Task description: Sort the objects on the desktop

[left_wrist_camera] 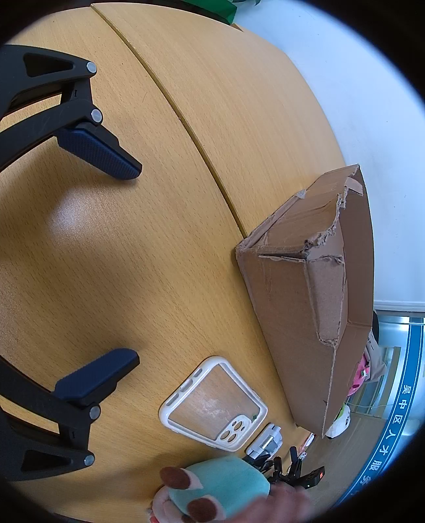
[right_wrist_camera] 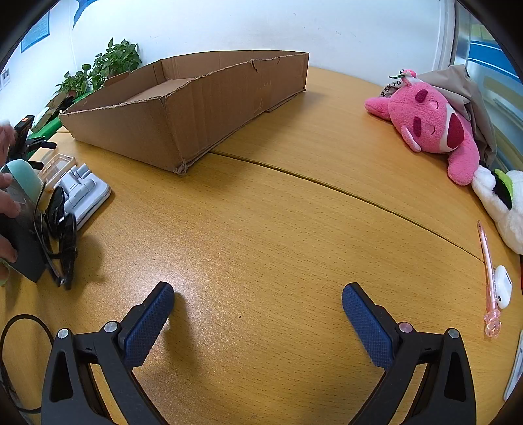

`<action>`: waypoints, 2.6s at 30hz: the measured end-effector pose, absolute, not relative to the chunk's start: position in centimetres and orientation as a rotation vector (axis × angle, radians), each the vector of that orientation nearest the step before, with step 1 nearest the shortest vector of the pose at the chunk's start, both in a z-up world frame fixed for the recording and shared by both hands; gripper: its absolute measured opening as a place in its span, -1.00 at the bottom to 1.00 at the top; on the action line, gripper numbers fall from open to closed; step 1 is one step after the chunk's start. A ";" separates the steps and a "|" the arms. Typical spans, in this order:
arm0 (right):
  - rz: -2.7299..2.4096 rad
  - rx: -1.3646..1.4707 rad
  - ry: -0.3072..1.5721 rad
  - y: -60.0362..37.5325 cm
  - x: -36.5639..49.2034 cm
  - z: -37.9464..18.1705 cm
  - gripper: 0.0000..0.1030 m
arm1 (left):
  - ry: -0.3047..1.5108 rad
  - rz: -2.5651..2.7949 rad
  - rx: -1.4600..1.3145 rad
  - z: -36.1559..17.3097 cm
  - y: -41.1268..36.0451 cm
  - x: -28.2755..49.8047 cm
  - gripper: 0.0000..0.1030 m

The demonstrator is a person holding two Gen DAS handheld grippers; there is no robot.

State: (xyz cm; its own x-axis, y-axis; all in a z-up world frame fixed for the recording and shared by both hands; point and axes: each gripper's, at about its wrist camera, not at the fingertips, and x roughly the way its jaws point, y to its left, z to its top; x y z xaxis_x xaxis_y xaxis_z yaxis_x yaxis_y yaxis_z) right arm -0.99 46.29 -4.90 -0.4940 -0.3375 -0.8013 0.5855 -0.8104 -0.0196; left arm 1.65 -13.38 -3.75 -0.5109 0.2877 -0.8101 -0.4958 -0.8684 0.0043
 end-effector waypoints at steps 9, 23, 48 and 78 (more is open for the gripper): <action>-2.289 1.139 0.397 46.3 -1.0 -4.9 1.00 | 0.326 2.372 -1.210 -3.8 -13.4 1.6 1.00; -2.289 1.139 0.397 46.2 -1.0 -5.0 1.00 | 0.286 2.434 -1.240 -3.7 -12.8 2.0 1.00; -2.288 1.139 0.397 46.2 -1.0 -5.0 1.00 | 0.281 2.442 -1.243 -5.2 -13.4 2.1 1.00; -2.288 1.139 0.397 46.1 -0.9 -5.0 1.00 | 0.280 2.443 -1.244 -5.2 -13.4 2.1 1.00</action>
State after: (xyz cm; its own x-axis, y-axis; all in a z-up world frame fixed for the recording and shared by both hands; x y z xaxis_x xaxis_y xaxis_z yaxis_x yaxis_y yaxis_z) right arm -0.94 46.09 -5.03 -0.4909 -0.3414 -0.8015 0.5917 -0.8059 -0.0191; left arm 2.15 -13.41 -5.16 -0.5343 0.2454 -0.8089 -0.4217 -0.9067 0.0035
